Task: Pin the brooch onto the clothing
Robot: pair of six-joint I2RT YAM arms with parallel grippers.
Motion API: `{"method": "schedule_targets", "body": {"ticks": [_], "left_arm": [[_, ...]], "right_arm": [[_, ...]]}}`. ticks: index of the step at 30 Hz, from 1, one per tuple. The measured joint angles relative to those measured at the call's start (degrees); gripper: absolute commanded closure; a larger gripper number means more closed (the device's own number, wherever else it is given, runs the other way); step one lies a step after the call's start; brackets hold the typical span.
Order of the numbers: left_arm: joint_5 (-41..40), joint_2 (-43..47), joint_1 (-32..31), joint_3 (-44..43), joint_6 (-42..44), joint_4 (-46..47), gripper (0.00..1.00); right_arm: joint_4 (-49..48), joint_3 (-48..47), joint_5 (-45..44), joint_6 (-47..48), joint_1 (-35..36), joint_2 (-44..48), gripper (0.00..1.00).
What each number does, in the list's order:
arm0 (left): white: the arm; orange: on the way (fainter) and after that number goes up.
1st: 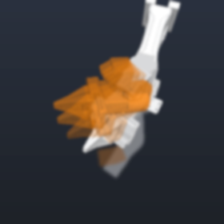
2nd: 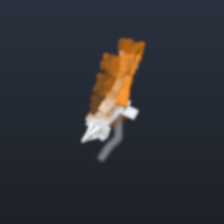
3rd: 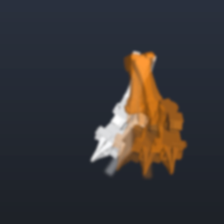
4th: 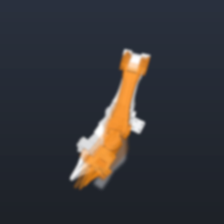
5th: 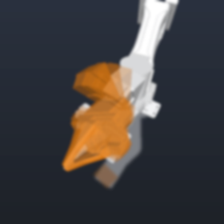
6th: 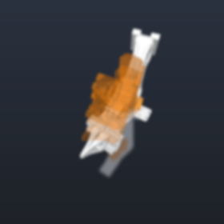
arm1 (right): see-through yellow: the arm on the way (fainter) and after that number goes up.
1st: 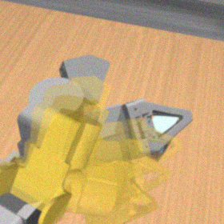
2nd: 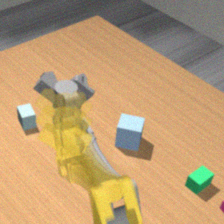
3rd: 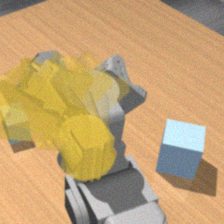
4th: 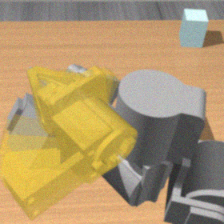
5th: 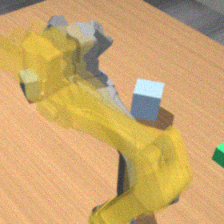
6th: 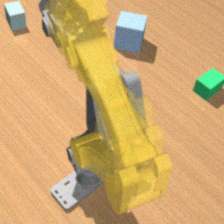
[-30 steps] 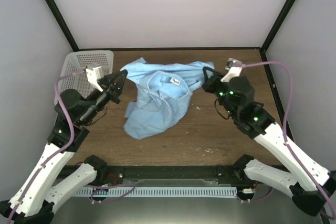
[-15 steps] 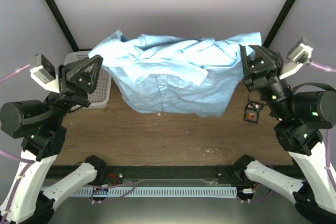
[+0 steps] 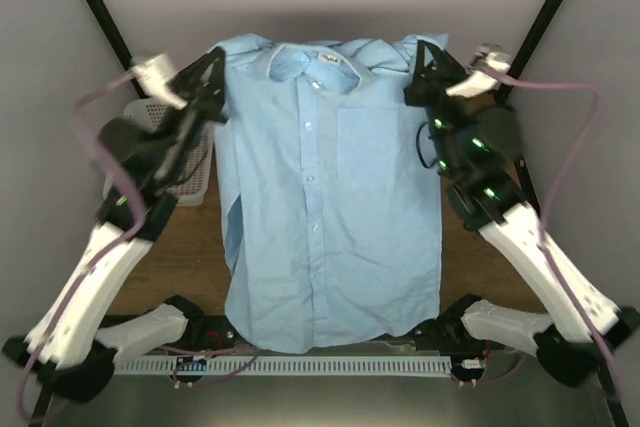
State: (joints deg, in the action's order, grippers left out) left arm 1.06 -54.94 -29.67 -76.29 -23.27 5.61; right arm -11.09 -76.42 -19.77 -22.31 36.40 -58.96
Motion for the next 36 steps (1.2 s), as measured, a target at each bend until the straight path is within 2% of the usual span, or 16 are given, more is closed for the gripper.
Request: {"method": "schedule_targets", "body": {"ticks": [1,4,5,6,7,8,11,14,17,19,24,27,31,32,34,36], "left_arm": [[-4.55,-3.34,0.13,-0.31,1.03,-0.83,0.92],[-14.67,-17.42,2.82,-4.76,2.10,-5.86,0.36],[-15.80,-22.88,4.50,-7.17,1.90,-8.04,0.26],[-16.31,-28.09,6.19,-9.68,1.22,-10.40,0.21],[-15.80,-34.62,8.44,-14.05,0.68,-15.34,0.12],[-14.97,-39.85,10.10,-17.92,0.07,-19.19,0.02],[-10.99,-53.44,14.82,-26.77,-0.20,-29.92,0.00],[-6.29,-54.21,16.61,-22.49,0.50,-37.22,0.00],[-0.90,-47.65,16.13,-13.09,1.05,-37.62,0.00],[3.89,-39.19,15.58,-5.29,0.98,-36.81,0.00],[16.28,-21.42,14.08,9.33,-1.18,-28.37,0.00],[20.41,-16.44,11.04,16.39,-2.71,-24.61,0.00],[21.03,-14.84,2.08,25.18,-4.04,-21.86,0.01],[20.92,-14.73,0.00,26.84,-4.26,-21.40,0.01],[19.74,-14.51,-4.85,30.29,-4.98,-20.17,0.01],[17.40,-14.49,-9.51,32.59,-5.38,-19.12,0.01]], "right_arm": [[-0.72,0.81,-2.19,0.81,-1.68,-2.80,0.78],[-0.96,2.08,-5.25,2.08,-9.27,-13.35,0.44],[-0.70,2.14,-5.60,2.47,-11.58,-17.03,0.26],[-0.24,2.21,-5.62,3.06,-13.44,-20.57,0.15],[0.79,2.21,-5.44,3.54,-15.13,-24.06,0.02],[2.23,2.12,-4.96,3.69,-16.17,-26.84,0.00],[11.65,0.42,-1.53,3.43,-18.99,-34.84,0.00],[19.76,0.28,3.15,3.28,-19.71,-37.13,0.00],[24.52,0.24,8.09,2.95,-19.71,-35.63,0.00],[26.18,0.26,12.48,2.95,-19.71,-33.86,0.00],[25.99,6.14,23.96,2.47,-19.71,-26.21,0.00],[25.62,13.16,27.36,1.68,-19.71,-22.03,0.00],[26.32,24.46,28.65,-0.13,-20.68,-17.75,0.00],[26.71,26.95,28.79,-0.98,-21.53,-17.16,0.04],[27.56,30.47,28.76,-2.80,-23.85,-16.70,0.21],[28.24,32.79,28.59,-4.70,-26.47,-16.70,0.25]]}}
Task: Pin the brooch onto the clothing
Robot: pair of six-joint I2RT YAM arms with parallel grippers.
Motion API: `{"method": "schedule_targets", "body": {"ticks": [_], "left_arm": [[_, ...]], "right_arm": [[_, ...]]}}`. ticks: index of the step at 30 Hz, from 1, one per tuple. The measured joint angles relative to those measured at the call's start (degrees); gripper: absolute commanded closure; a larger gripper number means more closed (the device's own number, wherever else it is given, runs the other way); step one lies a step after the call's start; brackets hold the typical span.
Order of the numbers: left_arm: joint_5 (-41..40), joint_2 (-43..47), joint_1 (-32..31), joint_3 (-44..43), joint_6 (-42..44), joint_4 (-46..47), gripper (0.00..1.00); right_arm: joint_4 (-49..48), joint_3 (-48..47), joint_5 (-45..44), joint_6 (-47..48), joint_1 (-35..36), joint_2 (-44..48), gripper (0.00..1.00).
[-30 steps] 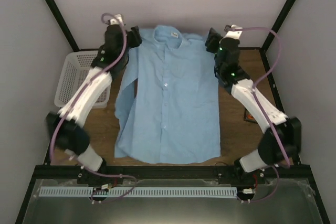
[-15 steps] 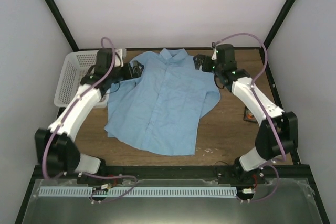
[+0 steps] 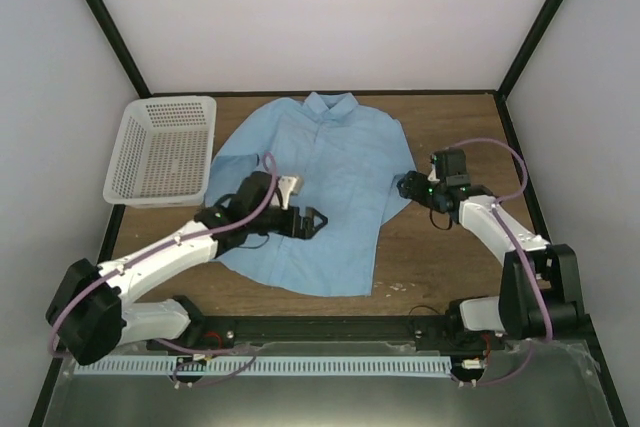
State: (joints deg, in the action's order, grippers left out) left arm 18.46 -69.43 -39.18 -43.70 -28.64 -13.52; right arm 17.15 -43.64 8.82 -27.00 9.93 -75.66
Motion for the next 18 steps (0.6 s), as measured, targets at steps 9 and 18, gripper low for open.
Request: {"method": "schedule_targets", "body": {"ticks": [9,18], "left_arm": [[-12.98,-6.14,-15.06,-1.42,0.44,2.51,0.01],[-25.79,-15.41,-24.22,-8.90,5.62,-0.09,0.03]], "right_arm": [[4.85,-6.67,-5.07,-4.11,-2.25,-11.13,0.45],[6.32,-11.30,-9.55,-3.78,0.61,-22.58,0.52]]}}
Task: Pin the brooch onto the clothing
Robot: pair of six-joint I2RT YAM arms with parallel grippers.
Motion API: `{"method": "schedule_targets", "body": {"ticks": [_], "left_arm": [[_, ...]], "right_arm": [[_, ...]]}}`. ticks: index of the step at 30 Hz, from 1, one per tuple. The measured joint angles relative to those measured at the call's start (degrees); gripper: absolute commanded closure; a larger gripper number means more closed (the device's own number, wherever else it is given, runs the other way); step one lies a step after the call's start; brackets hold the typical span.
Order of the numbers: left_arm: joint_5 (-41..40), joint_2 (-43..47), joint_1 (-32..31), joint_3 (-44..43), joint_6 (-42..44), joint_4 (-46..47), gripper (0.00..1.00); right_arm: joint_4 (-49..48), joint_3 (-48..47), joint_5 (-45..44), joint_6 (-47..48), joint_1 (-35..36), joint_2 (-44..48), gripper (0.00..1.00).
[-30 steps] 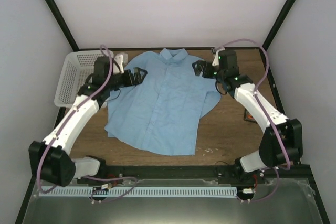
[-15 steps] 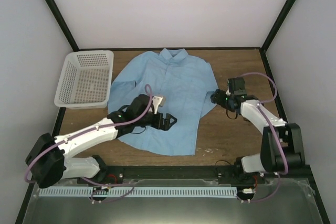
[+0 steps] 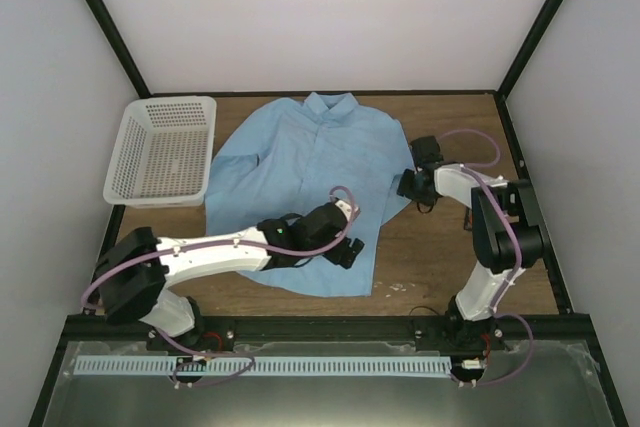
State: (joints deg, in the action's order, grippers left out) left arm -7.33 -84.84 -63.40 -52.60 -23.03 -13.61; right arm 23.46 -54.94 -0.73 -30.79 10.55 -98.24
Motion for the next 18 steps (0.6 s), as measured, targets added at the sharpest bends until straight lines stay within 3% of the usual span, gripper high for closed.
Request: {"method": "schedule_targets", "body": {"ticks": [2,8,10,18], "left_arm": [[-2.51,-2.45,-1.57,-2.29,1.25,-1.11,0.02],[-9.64,-11.63,-6.23,-9.31,4.22,-4.74,0.01],[-11.21,-14.27,-7.10,-10.64,4.68,-5.62,0.01],[-13.70,-16.87,-7.02,-10.99,4.79,-7.91,0.00]], "right_arm": [[-0.74,-2.19,-1.40,0.13,0.96,-2.12,0.55],[-1.18,-5.44,-9.11,-0.39,4.50,-5.99,0.92],[-1.88,-5.01,-10.84,-1.09,5.03,-5.86,0.99],[5.84,-2.43,-17.51,0.35,5.33,2.47,0.99]]}}
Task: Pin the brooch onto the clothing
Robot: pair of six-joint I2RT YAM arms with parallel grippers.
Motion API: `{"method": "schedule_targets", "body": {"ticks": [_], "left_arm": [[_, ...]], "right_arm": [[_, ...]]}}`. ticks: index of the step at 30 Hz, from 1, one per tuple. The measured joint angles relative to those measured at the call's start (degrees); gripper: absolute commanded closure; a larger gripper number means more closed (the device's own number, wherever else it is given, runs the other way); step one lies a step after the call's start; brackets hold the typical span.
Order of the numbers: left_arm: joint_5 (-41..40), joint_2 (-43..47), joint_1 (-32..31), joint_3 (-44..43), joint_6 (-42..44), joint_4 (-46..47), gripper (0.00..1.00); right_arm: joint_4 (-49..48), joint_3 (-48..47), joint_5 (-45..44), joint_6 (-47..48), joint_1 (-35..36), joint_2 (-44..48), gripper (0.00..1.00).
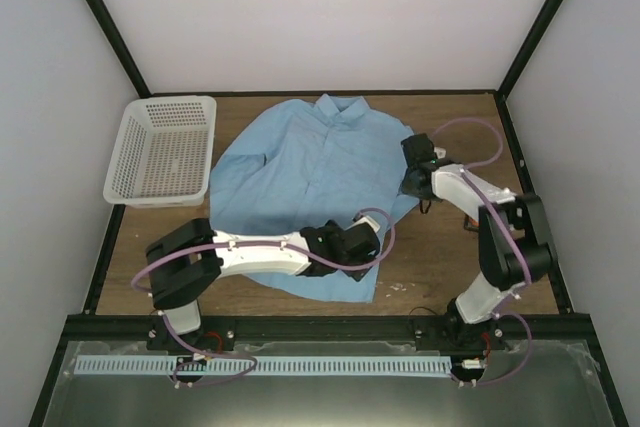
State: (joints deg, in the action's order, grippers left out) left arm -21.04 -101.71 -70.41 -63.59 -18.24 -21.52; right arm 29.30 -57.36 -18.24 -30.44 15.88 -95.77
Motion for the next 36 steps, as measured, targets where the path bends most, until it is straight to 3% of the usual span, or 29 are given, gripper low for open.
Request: {"method": "schedule_targets", "body": {"ticks": [7,13,14,15,18,20,23,25,28,33,36], "left_arm": [[4.61,2.45,6.82,5.40,-2.47,2.43,0.00],[8.74,4.00,12.17,9.44,-5.03,3.78,0.00],[9.25,4.42,12.55,9.90,-5.29,4.02,0.00],[9.86,5.14,13.00,10.58,-5.64,4.39,0.01],[11.13,7.39,14.10,12.28,-6.27,5.38,0.00],[11.76,9.07,14.64,13.38,-6.71,6.14,0.00],[12.61,10.95,14.95,14.53,-7.02,6.95,0.00],[13.03,11.37,15.06,14.69,-7.08,7.43,0.00],[13.88,11.63,15.30,14.69,-7.08,8.39,0.00],[15.80,12.11,16.35,14.71,-7.10,9.62,0.00],[17.44,12.87,17.09,15.02,-7.15,10.32,0.00]], "right_arm": [[9.44,-8.72,-8.92,3.37,0.11,9.97,0.99],[15.04,-18.67,-12.70,7.89,5.03,5.75,0.95],[15.04,-19.58,-10.97,8.98,6.60,4.94,0.88],[14.47,-19.98,-6.80,10.62,8.50,4.44,0.74],[10.73,-17.92,9.31,13.00,10.86,6.03,0.25],[5.97,-12.85,22.71,13.62,9.44,10.71,0.14],[2.82,-7.82,31.30,13.27,4.57,17.92,0.13],[1.84,-7.30,31.58,12.68,1.79,20.81,0.15],[-0.28,-4.00,30.58,10.93,-2.01,24.24,0.28],[-0.79,10.23,30.47,6.78,-12.81,28.00,0.31],[-0.76,16.41,32.50,5.05,-13.46,26.80,0.37]]}}
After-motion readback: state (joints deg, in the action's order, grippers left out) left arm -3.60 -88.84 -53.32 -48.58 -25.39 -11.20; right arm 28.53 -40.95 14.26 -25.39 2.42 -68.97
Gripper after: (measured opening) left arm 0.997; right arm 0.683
